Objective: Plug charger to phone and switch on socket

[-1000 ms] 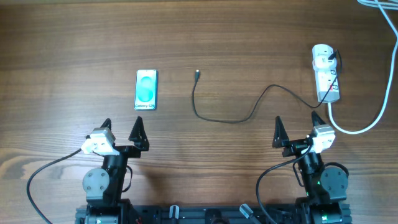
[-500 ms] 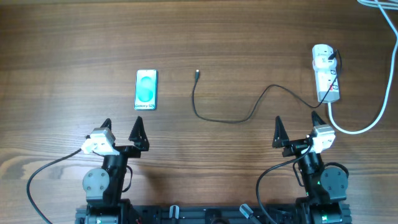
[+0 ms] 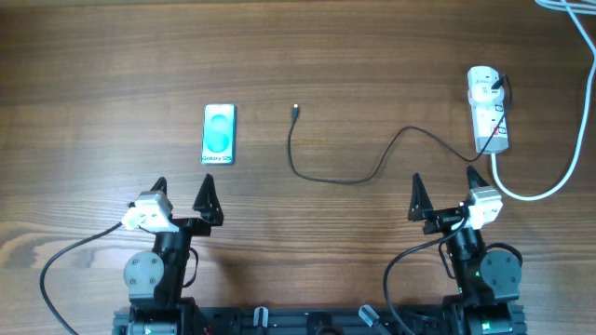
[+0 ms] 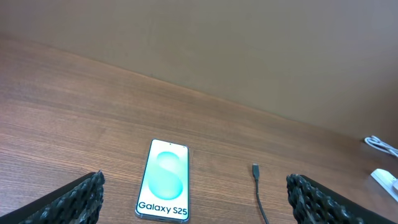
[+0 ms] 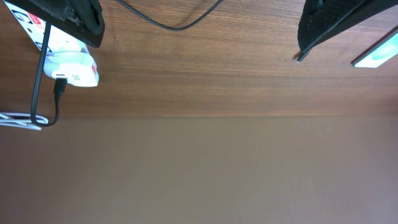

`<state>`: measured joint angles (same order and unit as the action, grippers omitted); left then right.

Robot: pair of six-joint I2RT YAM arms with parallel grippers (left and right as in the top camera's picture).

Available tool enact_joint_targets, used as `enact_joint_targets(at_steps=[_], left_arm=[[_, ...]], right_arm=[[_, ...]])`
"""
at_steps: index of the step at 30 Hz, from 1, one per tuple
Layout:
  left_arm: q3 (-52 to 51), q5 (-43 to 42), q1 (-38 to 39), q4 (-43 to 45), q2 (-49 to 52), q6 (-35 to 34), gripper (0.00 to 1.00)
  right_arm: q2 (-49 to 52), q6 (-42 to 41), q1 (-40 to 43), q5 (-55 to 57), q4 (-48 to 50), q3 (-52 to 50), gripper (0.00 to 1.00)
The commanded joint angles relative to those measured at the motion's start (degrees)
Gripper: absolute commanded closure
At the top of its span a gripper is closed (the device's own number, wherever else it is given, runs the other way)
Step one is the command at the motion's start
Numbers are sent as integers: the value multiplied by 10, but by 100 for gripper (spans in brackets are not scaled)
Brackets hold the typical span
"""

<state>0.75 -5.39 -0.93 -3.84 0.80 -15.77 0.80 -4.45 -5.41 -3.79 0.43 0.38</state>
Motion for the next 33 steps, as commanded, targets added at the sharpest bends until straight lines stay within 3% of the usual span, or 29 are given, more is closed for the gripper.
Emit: enact_joint_targets(at_steps=[1, 23, 33], left_arm=[[-4, 4, -5, 9, 0, 3, 0], [40, -3, -5, 13, 4, 5, 0], [150, -23, -5, -40, 130, 5, 0]], right_arm=[[2, 0, 2, 3, 4, -1, 0], [2, 44, 2, -20, -17, 38, 0], [10, 40, 2, -42, -100, 118, 0]])
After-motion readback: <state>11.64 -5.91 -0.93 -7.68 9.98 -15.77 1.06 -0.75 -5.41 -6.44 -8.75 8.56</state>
